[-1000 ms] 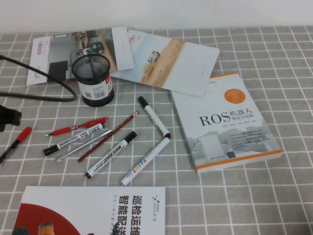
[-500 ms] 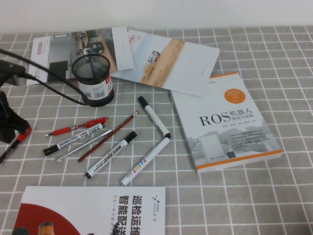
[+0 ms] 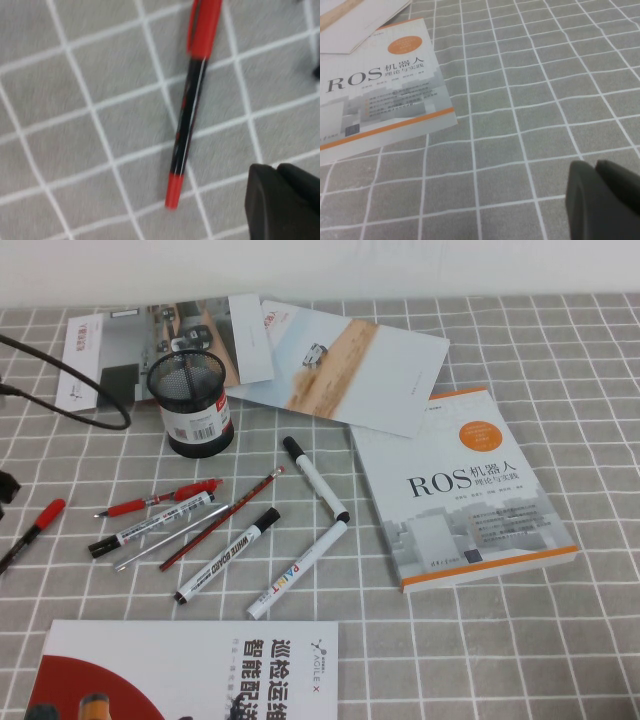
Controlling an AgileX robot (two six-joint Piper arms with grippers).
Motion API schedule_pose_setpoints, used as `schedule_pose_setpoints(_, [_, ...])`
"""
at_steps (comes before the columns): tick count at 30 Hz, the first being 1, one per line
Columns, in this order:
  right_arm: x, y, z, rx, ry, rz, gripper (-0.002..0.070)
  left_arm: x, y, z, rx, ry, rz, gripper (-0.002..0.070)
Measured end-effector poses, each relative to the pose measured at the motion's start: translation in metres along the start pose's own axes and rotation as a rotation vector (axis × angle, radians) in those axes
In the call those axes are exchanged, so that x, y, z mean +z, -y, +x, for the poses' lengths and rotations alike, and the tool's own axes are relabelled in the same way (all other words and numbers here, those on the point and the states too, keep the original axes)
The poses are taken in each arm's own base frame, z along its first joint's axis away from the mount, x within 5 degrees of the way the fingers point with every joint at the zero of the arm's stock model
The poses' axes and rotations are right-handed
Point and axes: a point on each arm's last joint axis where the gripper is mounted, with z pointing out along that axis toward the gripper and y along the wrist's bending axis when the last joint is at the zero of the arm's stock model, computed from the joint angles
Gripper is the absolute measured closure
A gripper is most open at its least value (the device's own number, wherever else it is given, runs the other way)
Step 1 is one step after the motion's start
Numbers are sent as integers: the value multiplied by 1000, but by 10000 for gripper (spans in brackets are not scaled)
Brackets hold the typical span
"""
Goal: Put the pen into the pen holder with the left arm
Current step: Pick up the pen on the table
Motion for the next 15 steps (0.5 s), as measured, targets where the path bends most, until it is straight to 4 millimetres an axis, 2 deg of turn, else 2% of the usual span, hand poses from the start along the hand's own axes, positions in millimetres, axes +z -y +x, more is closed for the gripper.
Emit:
schedule_pose_setpoints(3, [0,0,0,0,0,0,691,0,0,-3,12,32,-2,677])
schedule_pose_setpoints(5, [0,0,0,0,0,0,691,1,1,-5,28,37,-1,645])
schedule_pose_setpoints(11, [0,0,0,0,0,0,691,18,-4,-7,39,2,7,431])
schedule_pose_setpoints(15, [0,0,0,0,0,0,691,27,-7,-8,52,-24,-7,384])
